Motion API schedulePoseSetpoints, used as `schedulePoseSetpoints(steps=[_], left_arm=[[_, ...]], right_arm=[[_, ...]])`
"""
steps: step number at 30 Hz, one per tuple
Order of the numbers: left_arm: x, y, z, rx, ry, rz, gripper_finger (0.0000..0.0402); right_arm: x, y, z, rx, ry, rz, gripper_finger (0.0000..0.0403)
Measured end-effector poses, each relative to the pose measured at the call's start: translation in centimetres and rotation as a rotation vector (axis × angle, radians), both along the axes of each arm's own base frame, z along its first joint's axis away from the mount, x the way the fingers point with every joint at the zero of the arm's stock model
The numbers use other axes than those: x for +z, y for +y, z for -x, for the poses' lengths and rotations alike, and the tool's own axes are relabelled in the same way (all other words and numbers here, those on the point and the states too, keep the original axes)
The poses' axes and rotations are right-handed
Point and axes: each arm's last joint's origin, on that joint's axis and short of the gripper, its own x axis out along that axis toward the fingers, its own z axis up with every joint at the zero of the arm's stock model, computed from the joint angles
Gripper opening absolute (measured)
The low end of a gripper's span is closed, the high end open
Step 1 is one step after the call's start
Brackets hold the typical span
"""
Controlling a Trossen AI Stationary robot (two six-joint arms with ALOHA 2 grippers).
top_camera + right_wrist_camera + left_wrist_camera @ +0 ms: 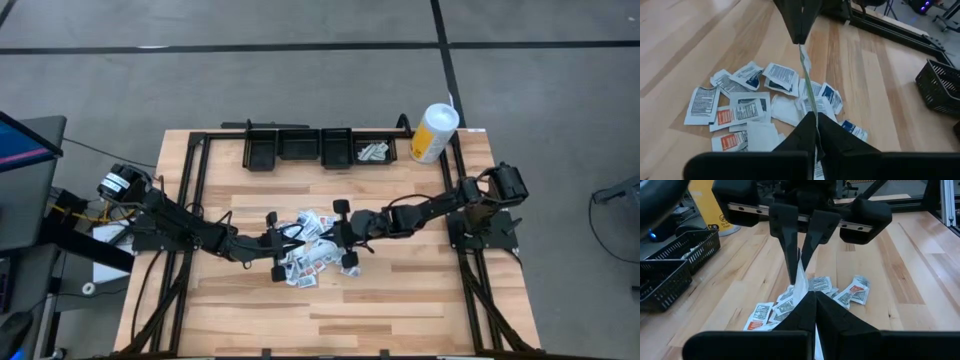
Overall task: Pick & Place First Aid Supplies
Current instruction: Put the green bandage pack into the right black bin
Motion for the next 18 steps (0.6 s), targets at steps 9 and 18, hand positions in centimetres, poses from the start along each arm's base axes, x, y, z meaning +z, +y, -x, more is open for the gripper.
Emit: schedulePoseSetpoints(steps=[9, 18], left_arm=[[0.4, 1.7, -0.5, 0.122, -0.052, 0.123, 0.0044], [1.9, 4.4, -0.4, 0.209, -0.081, 0.055, 0.0104]], right_arm=[[-0.3, -1.3, 0.0, 0.018, 0.04, 0.002, 0.0001], [-1.1, -4.7, 0.3, -0.084, 0.138, 0.006, 0.0001]])
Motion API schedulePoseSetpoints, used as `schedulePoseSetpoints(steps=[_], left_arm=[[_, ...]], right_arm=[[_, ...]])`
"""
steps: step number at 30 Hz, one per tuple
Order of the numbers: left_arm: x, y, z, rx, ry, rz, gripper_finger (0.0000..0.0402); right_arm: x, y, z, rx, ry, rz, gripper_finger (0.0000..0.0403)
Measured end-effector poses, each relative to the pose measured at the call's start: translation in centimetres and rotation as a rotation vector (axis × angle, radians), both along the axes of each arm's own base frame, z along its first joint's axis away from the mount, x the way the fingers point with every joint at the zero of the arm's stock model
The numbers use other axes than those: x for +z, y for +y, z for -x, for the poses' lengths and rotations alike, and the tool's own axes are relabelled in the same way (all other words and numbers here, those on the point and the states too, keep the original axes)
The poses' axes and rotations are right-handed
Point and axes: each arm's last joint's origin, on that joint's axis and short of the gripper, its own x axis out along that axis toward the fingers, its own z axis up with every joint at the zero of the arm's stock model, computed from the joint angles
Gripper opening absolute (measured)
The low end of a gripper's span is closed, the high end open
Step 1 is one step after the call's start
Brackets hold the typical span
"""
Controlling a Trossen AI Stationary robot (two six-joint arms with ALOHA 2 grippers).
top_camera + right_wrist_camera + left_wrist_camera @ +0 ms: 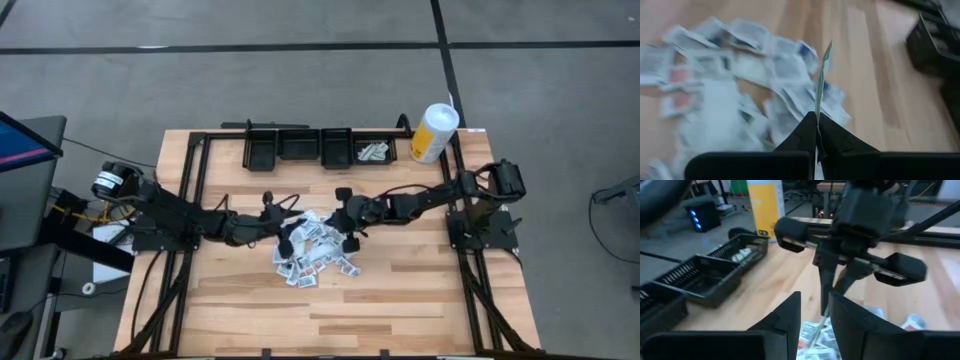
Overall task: Pick & Place First Aid Supplies
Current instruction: Put the green bandage pack into the right black bin
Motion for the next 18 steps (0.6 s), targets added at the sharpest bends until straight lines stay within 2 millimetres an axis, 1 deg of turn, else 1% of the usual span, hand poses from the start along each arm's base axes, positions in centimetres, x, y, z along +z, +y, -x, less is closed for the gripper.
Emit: schedulePoseSetpoints(steps=[6, 10, 14, 18], left_arm=[[0.7, 1.7, 0.6, 0.058, 0.027, -0.022, 0.0106], [0.7, 3.0, 0.8, 0.104, 0.077, -0.062, 0.0104], [0.7, 4.6, 0.7, 0.162, 0.1, -0.097, 0.0104], [0.5, 6.5, 0.6, 0.147, 0.133, -0.104, 0.0104]], right_arm=[[-0.1, -4.1, 0.7, -0.126, 0.057, -0.001, 0.0], [1.1, -7.0, 1.7, -0.218, 0.055, -0.003, 0.0], [2.3, -9.9, 3.5, -0.317, 0.07, -0.005, 0.0], [3.3, -12.6, 5.4, -0.403, 0.094, 0.007, 0.0]])
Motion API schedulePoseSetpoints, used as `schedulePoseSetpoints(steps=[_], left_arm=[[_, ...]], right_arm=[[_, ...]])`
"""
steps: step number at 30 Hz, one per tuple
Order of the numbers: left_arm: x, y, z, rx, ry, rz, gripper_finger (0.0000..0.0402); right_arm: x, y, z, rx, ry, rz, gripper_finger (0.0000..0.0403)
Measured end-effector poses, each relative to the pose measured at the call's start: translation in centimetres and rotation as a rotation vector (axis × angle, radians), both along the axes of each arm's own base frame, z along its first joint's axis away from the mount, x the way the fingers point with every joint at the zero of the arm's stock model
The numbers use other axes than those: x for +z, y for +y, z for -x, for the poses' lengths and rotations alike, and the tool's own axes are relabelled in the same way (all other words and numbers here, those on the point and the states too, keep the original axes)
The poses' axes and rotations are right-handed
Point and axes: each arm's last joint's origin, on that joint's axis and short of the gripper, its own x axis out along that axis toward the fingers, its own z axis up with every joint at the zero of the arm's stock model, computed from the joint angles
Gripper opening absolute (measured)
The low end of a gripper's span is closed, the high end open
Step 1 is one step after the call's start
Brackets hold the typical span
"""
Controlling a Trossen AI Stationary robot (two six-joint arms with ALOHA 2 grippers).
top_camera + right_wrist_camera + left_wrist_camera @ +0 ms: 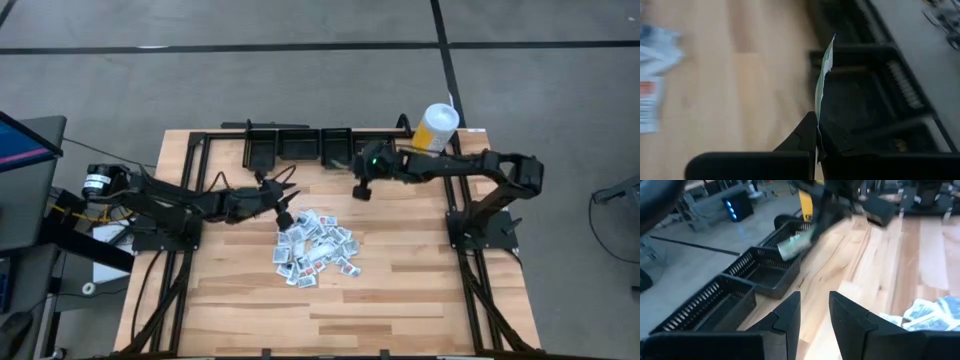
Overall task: Pick & Place First Aid Supplies
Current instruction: Put the green bandage pack into the right black bin
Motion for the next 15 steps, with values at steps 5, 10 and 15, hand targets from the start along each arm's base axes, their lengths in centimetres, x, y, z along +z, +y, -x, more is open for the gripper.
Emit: schedulePoseSetpoints(steps=[5, 10, 15], left_arm=[[-0.2, 2.8, 0.1, -0.061, 0.018, 0.022, 0.0104], [-1.2, 5.6, 0.9, -0.109, 0.039, 0.065, 0.0104], [-2.2, 7.5, 1.9, -0.096, 0.049, 0.099, 0.0104]], right_arm=[[0.6, -2.8, 2.3, -0.107, 0.029, -0.005, 0.0], [0.2, -5.4, 4.2, -0.193, 0.053, -0.046, 0.0], [-1.0, -7.3, 5.2, -0.156, 0.029, -0.173, 0.0]])
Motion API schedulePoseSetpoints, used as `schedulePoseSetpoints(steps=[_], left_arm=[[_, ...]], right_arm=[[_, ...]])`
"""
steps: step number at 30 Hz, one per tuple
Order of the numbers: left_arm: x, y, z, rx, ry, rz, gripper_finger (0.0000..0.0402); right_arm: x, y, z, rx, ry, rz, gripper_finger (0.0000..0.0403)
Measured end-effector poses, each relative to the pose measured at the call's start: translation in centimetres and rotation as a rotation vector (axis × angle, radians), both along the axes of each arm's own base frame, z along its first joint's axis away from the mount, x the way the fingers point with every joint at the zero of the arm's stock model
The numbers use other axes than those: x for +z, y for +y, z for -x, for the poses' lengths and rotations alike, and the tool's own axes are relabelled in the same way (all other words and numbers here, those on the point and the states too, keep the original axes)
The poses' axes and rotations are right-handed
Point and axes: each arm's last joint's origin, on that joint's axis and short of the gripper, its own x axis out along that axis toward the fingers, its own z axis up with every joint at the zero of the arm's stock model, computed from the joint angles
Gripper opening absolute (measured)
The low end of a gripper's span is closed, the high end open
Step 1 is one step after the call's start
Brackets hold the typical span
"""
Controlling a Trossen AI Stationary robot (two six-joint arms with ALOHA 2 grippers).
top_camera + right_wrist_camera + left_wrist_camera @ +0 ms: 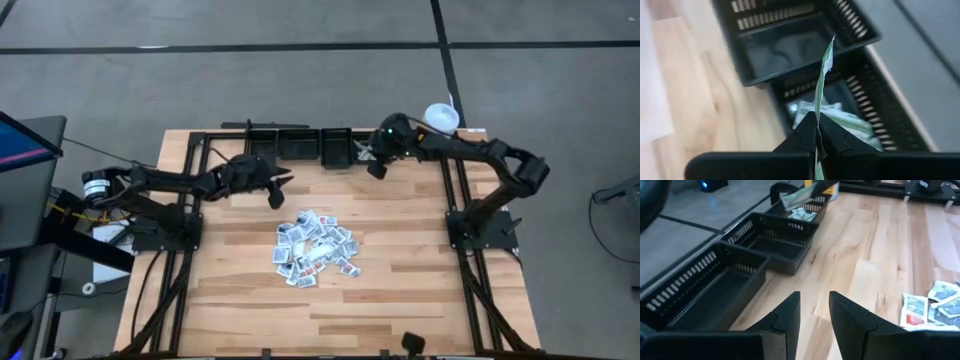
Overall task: Pick & Place First Aid Supplies
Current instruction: Put the green bandage pack into the right black bin
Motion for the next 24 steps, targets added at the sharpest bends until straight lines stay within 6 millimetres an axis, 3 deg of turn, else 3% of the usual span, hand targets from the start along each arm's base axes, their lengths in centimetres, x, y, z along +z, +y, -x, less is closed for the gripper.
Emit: schedulePoseSetpoints(steps=[6, 12, 17, 24], left_arm=[[-0.2, 0.2, 0.2, -0.009, -0.004, 0.004, 0.0104], [-0.1, 0.2, 0.2, -0.01, -0.01, -0.002, 0.0104], [-0.1, 0.2, 0.2, -0.01, -0.01, -0.002, 0.0104], [-0.1, 0.2, 0.2, -0.008, -0.011, 0.0, 0.0104]], right_arm=[[-1.4, -0.5, -0.1, -0.014, 0.007, -0.058, 0.0014], [-1.9, -0.7, -0.2, -0.061, 0.051, -0.02, 0.0064], [-1.7, -0.9, -0.1, -0.124, 0.075, 0.027, 0.0098], [-0.4, -1.2, 0.2, -0.261, 0.055, 0.119, 0.0099]])
